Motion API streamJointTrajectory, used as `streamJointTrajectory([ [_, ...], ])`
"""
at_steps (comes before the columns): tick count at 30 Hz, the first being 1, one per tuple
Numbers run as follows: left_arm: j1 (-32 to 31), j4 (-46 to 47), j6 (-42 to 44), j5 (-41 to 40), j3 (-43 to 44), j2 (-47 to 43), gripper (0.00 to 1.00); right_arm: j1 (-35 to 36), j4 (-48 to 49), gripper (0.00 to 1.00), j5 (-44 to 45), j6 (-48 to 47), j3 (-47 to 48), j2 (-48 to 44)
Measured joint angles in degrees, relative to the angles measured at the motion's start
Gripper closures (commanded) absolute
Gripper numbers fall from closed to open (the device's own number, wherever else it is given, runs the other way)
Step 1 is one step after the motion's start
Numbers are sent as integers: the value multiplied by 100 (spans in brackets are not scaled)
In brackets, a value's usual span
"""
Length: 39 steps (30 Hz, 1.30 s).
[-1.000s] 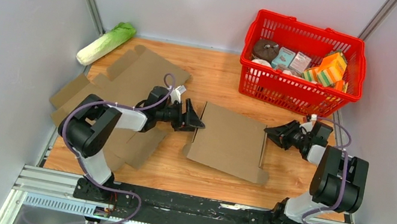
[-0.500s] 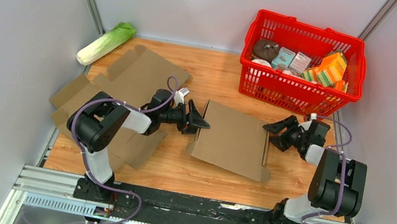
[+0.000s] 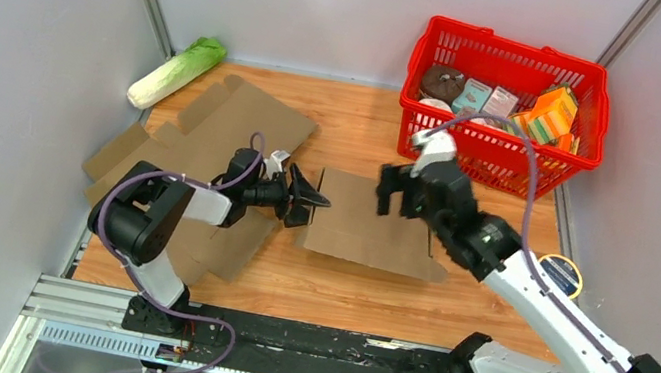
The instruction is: Fold the paper box
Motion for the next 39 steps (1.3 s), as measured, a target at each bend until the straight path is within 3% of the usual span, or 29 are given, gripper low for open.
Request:
streamJointTrajectory([
  [5,24,-671,-131,195,7,-507,73,2647,-20,0,588,-1665,160,247],
  [8,94,-1305,-129,297,33,-752,73,3407,-26,0,616,-2374,-76,566],
  [18,393,-2986,39,367,98,-1397,76,3930,-15,0,699,-3222,-219,789],
  [39,428,-3670,-74,496,142,-1766,76,4374,1281,0,2396,-3860,-962,1327],
])
